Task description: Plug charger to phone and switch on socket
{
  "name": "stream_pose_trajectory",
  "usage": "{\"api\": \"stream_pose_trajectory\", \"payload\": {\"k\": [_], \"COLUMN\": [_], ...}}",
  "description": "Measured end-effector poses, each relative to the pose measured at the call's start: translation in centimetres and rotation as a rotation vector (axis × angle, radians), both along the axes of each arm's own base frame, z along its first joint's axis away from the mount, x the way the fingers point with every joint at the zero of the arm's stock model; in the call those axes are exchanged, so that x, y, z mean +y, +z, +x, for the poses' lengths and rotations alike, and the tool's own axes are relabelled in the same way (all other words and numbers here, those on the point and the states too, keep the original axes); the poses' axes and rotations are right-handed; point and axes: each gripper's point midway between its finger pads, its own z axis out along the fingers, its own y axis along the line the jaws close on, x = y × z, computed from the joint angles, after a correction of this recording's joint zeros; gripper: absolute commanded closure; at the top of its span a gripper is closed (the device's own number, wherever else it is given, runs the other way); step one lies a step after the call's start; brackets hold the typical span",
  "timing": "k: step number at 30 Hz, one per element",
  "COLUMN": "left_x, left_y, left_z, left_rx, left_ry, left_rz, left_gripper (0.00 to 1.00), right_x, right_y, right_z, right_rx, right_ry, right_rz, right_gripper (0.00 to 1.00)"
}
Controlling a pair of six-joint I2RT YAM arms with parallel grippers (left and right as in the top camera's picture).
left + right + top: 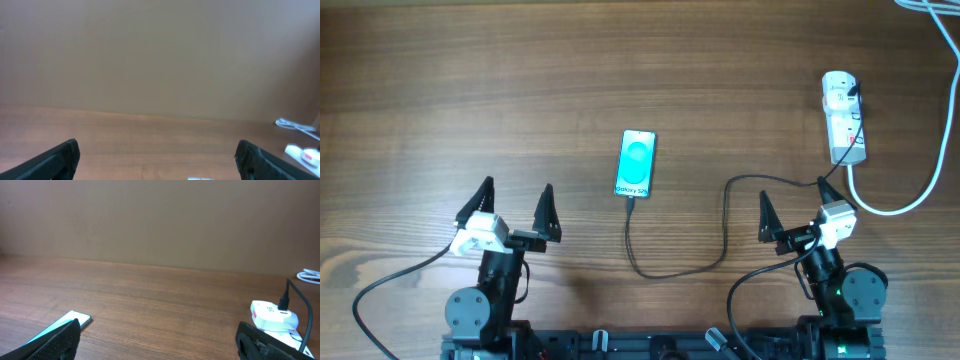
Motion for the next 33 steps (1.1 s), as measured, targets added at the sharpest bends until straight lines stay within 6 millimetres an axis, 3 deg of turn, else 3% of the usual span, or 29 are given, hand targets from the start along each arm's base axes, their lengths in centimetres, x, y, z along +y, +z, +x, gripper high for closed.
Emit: {"api": "stream_pose_trajectory", "payload": {"k": [6, 11, 33], "left_x": [0.0, 0.1, 0.1], "left_y": [-1.3, -6.5, -6.5], "left_z": [0.3, 0.5, 0.5], "left_rx": [0.027, 0.236, 0.236], "left_ry": [0.0, 0.005, 0.008], "left_rz": [0.0, 0.004, 0.004], "left_gripper": [0.0, 0.0, 0.0], "right_x": [0.0, 0.0, 0.0], "right_y": [0.0, 0.0, 0.0], "right_z": [0.0, 0.0, 0.0], "right_rx": [0.0, 0.0, 0.0], "right_ry": [0.0, 0.0, 0.0], "right_rz": [0.0, 0.0, 0.0], "right_gripper": [0.0, 0.0, 0.0]}}
